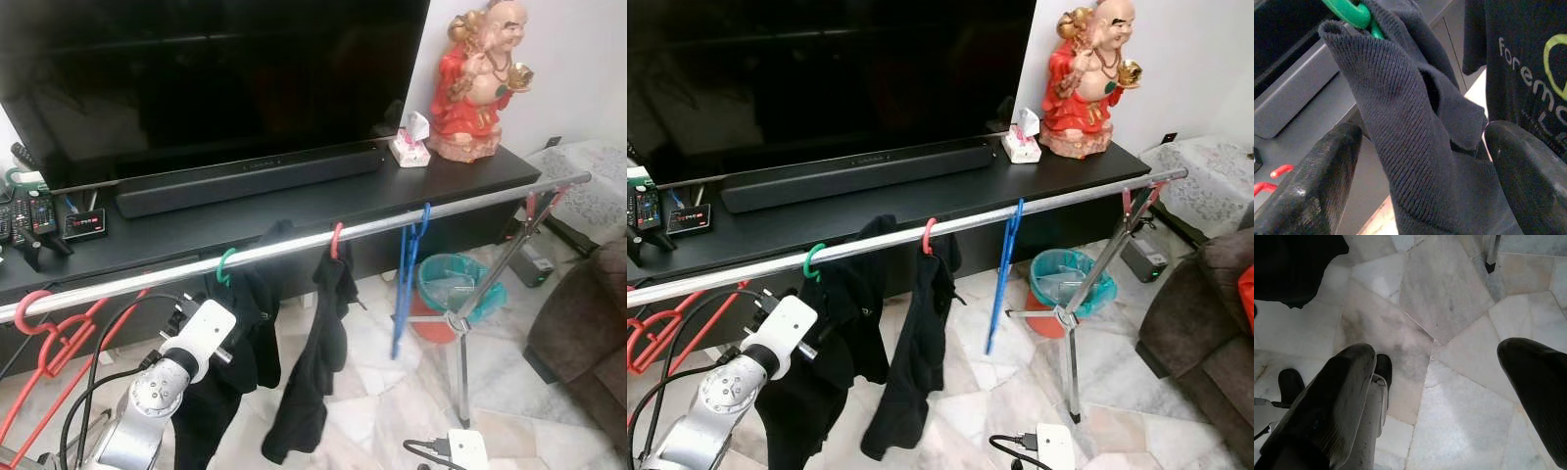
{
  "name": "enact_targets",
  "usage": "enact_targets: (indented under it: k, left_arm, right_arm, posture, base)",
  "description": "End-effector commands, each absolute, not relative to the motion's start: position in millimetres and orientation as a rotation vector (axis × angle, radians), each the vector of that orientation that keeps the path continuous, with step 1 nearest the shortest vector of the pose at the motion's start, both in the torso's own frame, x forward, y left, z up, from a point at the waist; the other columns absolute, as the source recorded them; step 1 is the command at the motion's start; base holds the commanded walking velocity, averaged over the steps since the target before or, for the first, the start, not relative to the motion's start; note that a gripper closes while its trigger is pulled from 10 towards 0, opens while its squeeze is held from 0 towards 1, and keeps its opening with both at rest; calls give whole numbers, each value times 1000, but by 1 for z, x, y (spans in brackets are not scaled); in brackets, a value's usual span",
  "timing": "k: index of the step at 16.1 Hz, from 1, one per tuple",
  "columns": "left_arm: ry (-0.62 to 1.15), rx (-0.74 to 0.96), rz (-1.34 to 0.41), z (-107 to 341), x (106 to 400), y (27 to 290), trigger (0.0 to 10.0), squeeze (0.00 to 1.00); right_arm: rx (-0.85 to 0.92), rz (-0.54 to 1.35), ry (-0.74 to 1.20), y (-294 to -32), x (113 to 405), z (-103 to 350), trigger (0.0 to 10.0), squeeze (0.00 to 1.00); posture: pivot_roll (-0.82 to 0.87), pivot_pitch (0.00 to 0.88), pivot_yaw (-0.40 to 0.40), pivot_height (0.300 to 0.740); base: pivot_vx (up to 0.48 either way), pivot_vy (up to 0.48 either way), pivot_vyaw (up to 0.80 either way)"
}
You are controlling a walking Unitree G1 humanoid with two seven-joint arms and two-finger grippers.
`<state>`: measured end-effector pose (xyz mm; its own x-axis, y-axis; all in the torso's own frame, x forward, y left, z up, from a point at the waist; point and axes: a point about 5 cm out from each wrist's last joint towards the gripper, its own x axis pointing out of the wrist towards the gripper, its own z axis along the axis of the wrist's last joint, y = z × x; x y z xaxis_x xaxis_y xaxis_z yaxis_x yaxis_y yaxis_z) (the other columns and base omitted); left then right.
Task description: Hang hanger
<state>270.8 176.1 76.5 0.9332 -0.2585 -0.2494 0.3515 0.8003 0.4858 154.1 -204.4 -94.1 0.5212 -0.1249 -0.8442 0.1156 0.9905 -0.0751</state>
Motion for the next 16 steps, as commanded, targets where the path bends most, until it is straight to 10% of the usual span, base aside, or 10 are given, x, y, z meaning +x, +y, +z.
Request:
enact_targets:
  k: [1,2,16]
  left_arm:
    - [156,560,-343,79,275,170,3373,0]
    - [153,558,-343,79,275,170,0,0]
    - [237,577,-397,66,272,167,0,0]
  right_arm:
    - [-4,-156,1006,-208,156,-93,10000,0]
    - [-4,-155,1006,-208,156,-93,10000,0]
    - [-1,-150,1005,-207,156,-93,10000,0]
  posture:
    - [86,0,-72,740]
    - [86,0,-72,740]
    - [88,0,-72,740]
  base:
    - [0,0,0]
    - [0,0,0]
    - [0,0,0]
